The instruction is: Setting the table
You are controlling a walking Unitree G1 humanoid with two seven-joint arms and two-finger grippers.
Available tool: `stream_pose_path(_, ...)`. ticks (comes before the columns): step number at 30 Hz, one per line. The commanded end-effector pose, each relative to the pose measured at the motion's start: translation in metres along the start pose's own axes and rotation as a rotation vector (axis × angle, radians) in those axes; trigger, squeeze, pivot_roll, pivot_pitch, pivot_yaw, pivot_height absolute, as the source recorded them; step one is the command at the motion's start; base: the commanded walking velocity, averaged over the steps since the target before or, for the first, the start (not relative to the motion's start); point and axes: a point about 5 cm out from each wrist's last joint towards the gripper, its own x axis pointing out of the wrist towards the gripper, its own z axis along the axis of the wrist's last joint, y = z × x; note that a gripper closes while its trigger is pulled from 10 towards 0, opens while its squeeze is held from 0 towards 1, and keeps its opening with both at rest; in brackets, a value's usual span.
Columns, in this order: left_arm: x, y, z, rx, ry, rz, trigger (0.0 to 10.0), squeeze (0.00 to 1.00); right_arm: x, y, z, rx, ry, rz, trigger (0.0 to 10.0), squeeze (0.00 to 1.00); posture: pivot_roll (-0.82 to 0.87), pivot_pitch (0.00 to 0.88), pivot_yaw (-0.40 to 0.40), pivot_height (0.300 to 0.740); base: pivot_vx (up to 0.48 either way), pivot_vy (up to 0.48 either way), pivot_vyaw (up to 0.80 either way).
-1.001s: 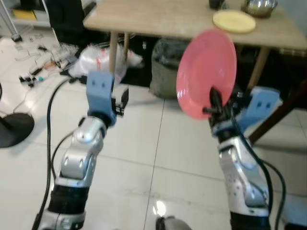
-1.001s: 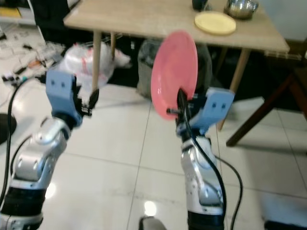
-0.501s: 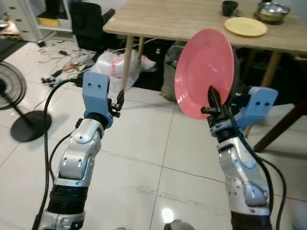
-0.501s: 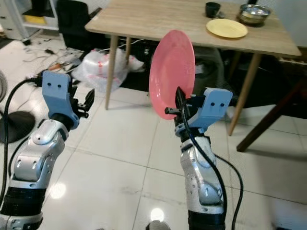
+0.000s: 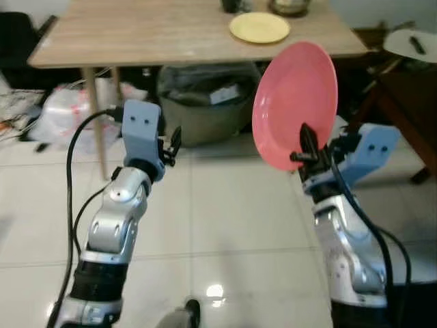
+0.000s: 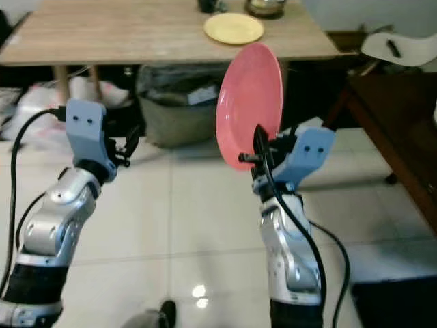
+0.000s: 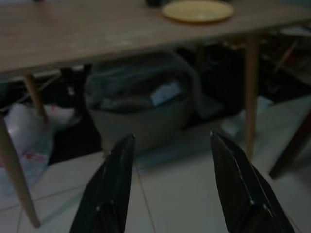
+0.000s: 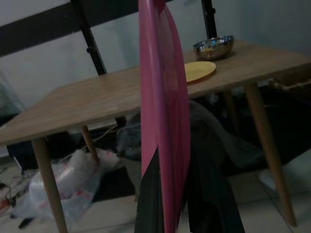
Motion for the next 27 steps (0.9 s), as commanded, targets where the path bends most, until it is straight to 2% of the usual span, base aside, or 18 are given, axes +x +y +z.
stream_pose_path(1, 0.0, -0.004, 0.001, 0.008, -0.009, -0.014, 10.0, 0.05, -0.002, -0.006, 0.0, 0.008, 0.0, -0.024, 10.0, 0.0, -0.13, 0.048, 0.082, 0.74, 0.48, 0.0, -0.8)
stream_pose_path(10, 0.0, -0.008, 0.002, 0.024, -0.018, -0.072, 10.0, 0.05, -0.001, -0.025, 0.007, 0.01, -0.023, -0.107, 10.0, 0.0, -0.13, 0.048, 0.094, 0.74, 0.48, 0.0, -0.8)
stream_pose_path(27, -0.002, -0.023, 0.005, 0.034, -0.044, -0.217, 10.0, 0.05, -0.001, -0.031, 0.006, 0.005, -0.022, -0.138, 10.0, 0.0, -0.13, 0.04, 0.1, 0.74, 0.48, 0.0, -0.8)
